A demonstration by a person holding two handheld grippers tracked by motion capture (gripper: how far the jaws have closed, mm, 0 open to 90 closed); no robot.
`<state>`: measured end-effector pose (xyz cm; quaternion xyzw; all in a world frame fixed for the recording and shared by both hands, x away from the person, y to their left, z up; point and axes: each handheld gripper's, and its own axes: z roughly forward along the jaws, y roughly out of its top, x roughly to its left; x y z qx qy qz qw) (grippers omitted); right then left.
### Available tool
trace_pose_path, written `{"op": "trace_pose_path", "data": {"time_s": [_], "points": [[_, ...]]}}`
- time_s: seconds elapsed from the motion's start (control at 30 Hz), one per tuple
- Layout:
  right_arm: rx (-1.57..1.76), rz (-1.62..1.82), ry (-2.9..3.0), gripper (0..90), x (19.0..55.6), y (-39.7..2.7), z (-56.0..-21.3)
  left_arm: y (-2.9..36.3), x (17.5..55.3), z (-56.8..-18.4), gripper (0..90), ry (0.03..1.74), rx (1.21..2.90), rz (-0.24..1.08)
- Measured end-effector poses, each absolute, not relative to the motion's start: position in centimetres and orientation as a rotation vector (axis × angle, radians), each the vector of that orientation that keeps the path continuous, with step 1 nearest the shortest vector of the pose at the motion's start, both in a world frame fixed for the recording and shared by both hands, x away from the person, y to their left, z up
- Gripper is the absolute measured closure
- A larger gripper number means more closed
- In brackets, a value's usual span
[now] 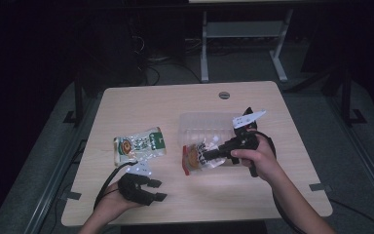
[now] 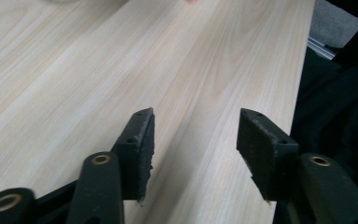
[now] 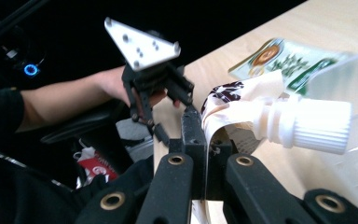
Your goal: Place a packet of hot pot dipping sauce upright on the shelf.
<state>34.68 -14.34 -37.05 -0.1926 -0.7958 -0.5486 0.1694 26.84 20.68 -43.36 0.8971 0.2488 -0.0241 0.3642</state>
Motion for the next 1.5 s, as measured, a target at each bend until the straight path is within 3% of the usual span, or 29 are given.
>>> {"op": "trace_pose_path", "data": {"time_s": [0.4,0.77,1.5], "points": [[-0.655,-1.618,-2.312,89.9,38.3,-15.3,-34.7,20.9,27.0,-43.9,35.5,0.640,2.302,-0.055],[-0.754,-1.593,-2.340,89.9,40.8,-15.4,-35.0,20.8,26.9,-44.0,35.5,0.631,2.314,-0.063],[-0.826,-1.553,-2.354,89.8,42.0,-15.5,-36.8,20.8,26.9,-44.2,35.5,0.627,2.333,-0.066]]}}
